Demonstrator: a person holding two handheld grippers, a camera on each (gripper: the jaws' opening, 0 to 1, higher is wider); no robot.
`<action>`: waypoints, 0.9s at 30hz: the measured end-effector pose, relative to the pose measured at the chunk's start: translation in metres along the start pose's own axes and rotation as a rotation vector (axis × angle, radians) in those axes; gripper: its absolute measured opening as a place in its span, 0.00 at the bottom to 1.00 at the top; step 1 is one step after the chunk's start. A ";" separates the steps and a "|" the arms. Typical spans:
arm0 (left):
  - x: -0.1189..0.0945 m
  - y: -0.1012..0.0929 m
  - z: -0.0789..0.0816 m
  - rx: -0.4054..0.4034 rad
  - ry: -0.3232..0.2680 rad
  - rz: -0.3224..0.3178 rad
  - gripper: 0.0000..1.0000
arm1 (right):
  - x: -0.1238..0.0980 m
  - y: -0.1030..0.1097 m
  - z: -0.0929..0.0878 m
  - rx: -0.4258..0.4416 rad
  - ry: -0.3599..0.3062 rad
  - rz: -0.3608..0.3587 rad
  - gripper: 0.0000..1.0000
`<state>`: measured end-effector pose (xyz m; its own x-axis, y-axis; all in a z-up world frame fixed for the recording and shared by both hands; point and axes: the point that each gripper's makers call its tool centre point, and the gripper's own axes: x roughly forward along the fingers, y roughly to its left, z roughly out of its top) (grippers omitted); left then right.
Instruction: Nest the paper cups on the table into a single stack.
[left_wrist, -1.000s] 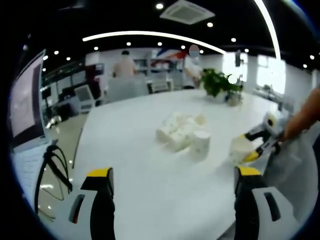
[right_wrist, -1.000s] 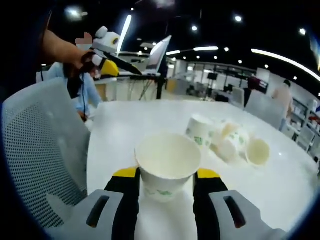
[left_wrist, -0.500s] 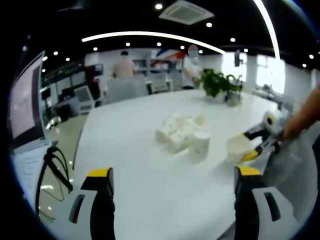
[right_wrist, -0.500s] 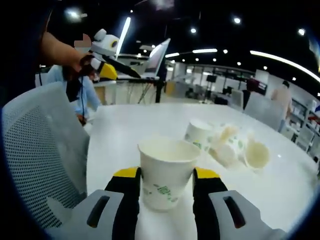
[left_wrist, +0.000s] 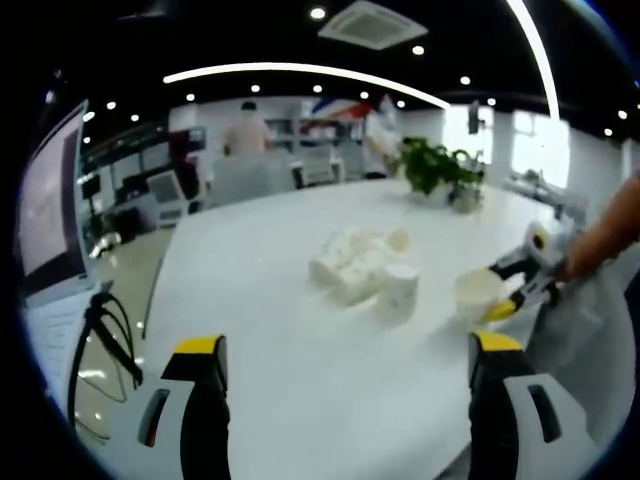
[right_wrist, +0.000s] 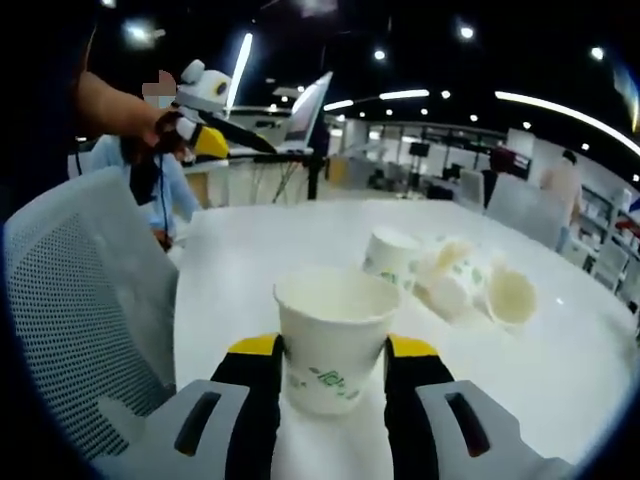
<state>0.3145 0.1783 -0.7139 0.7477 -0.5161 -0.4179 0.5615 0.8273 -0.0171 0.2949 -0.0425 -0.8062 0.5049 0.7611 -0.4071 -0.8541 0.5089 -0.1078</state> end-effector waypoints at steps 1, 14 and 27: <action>0.000 -0.001 0.000 0.000 0.000 -0.002 0.99 | 0.000 0.000 -0.001 0.006 0.004 0.002 0.37; 0.005 -0.003 0.002 0.000 -0.007 -0.011 0.99 | -0.005 -0.001 0.004 0.076 0.007 0.005 0.58; 0.016 -0.003 0.022 0.027 -0.042 -0.015 0.99 | -0.054 -0.073 0.079 0.091 -0.149 -0.135 0.83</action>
<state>0.3327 0.1630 -0.7009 0.7530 -0.5374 -0.3796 0.5816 0.8134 0.0021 0.3403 -0.0888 -0.7050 0.6327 0.7312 -0.2550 -0.7660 0.6393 -0.0673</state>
